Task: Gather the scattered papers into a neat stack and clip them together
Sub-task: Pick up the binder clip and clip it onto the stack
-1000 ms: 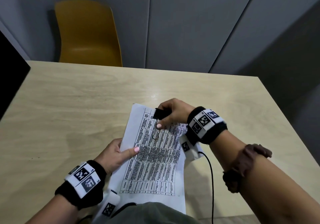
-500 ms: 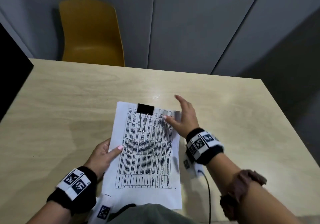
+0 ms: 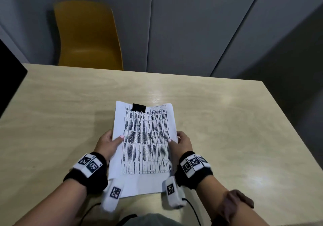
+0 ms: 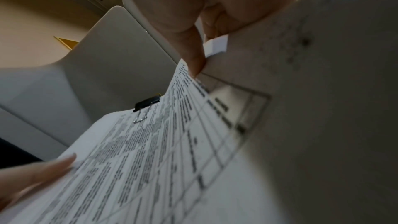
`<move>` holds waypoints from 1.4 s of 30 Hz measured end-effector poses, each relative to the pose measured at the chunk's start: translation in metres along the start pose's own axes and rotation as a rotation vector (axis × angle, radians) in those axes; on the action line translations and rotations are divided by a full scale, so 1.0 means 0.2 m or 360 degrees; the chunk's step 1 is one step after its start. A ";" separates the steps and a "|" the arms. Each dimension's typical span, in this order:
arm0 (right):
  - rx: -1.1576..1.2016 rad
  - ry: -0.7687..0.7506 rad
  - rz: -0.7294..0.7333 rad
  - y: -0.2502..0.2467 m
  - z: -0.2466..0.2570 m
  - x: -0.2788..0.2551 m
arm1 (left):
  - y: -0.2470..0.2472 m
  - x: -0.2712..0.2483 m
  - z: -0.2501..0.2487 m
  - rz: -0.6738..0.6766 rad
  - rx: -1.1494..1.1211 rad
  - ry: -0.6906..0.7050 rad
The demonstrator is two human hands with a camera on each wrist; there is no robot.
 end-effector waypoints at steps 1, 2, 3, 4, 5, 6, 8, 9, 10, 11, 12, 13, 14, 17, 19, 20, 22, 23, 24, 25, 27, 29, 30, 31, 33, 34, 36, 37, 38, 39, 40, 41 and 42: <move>-0.0021 0.0016 -0.0018 0.00 0.03 0.02 | 0.00 0.05 0.00 -0.0011 0.0009 -0.0009; -0.0035 0.0035 -0.0035 0.00 0.05 0.04 | 0.00 0.10 0.01 -0.0019 0.0042 -0.0020; -0.0053 0.0058 -0.0041 -0.01 0.06 0.06 | -0.01 0.14 0.01 -0.0019 0.0080 -0.0027; -0.0088 0.0074 -0.0045 -0.01 0.07 0.08 | -0.02 0.17 0.01 -0.0010 0.0124 -0.0039; -0.0143 0.0072 -0.0055 -0.02 0.09 0.08 | -0.02 0.16 0.00 -0.0008 0.0128 -0.0064; -0.0200 0.0054 -0.0073 -0.04 0.09 0.06 | -0.03 0.13 -0.03 -0.0027 0.0091 -0.0096; -0.0268 0.0009 -0.0068 -0.06 0.08 0.02 | -0.05 0.04 -0.07 -0.0095 0.0024 -0.0125; -0.0273 0.0008 -0.0026 -0.06 0.06 -0.01 | -0.06 0.01 -0.03 -0.0096 0.0010 -0.0151; -0.0274 0.0009 0.0025 -0.05 0.04 -0.05 | -0.06 -0.04 -0.01 -0.0079 -0.0029 -0.0168; -0.0279 0.0004 0.0060 -0.04 0.03 -0.07 | -0.03 -0.07 -0.01 -0.0060 -0.0065 -0.0166; -0.0284 -0.0009 0.0077 -0.03 0.03 -0.08 | -0.01 -0.09 -0.03 -0.0053 -0.0059 -0.0134; -0.0279 -0.0020 0.0083 -0.02 0.04 -0.09 | 0.00 -0.09 -0.04 -0.0050 -0.0040 -0.0110; -0.0268 -0.0031 0.0085 -0.02 0.06 -0.09 | 0.01 -0.07 -0.05 -0.0051 -0.0021 -0.0091; -0.0266 -0.0054 0.0095 -0.01 0.11 -0.08 | -0.01 0.01 -0.07 -0.0077 0.0022 -0.0105; -0.0282 -0.0058 0.0111 0.00 0.13 -0.06 | -0.01 0.05 -0.08 -0.0062 0.0029 -0.0107; -0.0291 -0.0061 0.0116 -0.01 0.14 -0.05 | 0.00 0.06 -0.09 -0.0046 0.0025 -0.0112; -0.0310 -0.0060 0.0114 -0.01 0.14 -0.03 | 0.01 0.07 -0.09 -0.0025 0.0029 -0.0105; -0.0312 -0.0064 0.0102 -0.01 0.14 -0.02 | 0.01 0.07 -0.09 -0.0033 0.0043 -0.0097; -0.0316 -0.0069 0.0079 -0.02 0.13 -0.01 | 0.01 0.06 -0.09 -0.0051 0.0050 -0.0096; -0.0314 -0.0076 0.0048 -0.03 0.12 -0.01 | 0.01 0.05 -0.09 -0.0062 0.0053 -0.0102; -0.0306 -0.0074 -0.0008 -0.05 0.08 -0.01 | -0.01 0.03 -0.06 -0.0069 0.0069 -0.0124; -0.0295 -0.0064 -0.0005 -0.06 0.03 -0.03 | -0.04 0.00 -0.02 -0.0062 0.0106 -0.0148; -0.0294 -0.0064 0.0005 -0.06 0.00 -0.05 | -0.05 -0.01 -0.01 -0.0056 0.0120 -0.0154; -0.0295 -0.0065 0.0020 -0.05 -0.01 -0.06 | -0.05 -0.02 0.00 -0.0054 0.0129 -0.0155; -0.0305 -0.0071 0.0037 -0.05 -0.04 -0.08 | -0.05 -0.04 0.00 -0.0039 0.0143 -0.0161; -0.0312 -0.0076 0.0038 -0.04 -0.04 -0.08 | -0.05 -0.04 0.01 -0.0036 0.0156 -0.0159; -0.0321 -0.0077 0.0037 -0.04 -0.04 -0.09 | -0.04 -0.04 0.00 -0.0029 0.0205 -0.0156; -0.0326 -0.0070 0.0040 -0.04 -0.04 -0.09 | -0.04 -0.04 -0.01 -0.0033 0.0230 -0.0150; -0.0335 -0.0069 0.0042 -0.04 -0.03 -0.09 | -0.04 -0.04 -0.01 -0.0037 0.0247 -0.0150; -0.0348 -0.0067 0.0046 -0.04 -0.04 -0.09 | -0.04 -0.04 -0.01 -0.0026 0.0248 -0.0152; -0.0365 -0.0072 0.0042 -0.04 -0.04 -0.09 | -0.04 -0.04 -0.01 -0.0025 0.0248 -0.0159; -0.0380 -0.0068 0.0041 -0.05 -0.04 -0.09 | -0.05 -0.04 -0.01 -0.0023 0.0259 -0.0162; -0.0389 -0.0075 0.0040 -0.05 -0.04 -0.09 | -0.05 -0.04 -0.02 -0.0027 0.0256 -0.0161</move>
Point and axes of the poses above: each hand's wrist, its own x-axis towards the middle knuckle, its own y-axis out of the palm, z = x × y, the point moved 9 cm from there along x, towards the middle knuckle, and after that the axes turned 12 degrees about y, right-handed, at the moved point
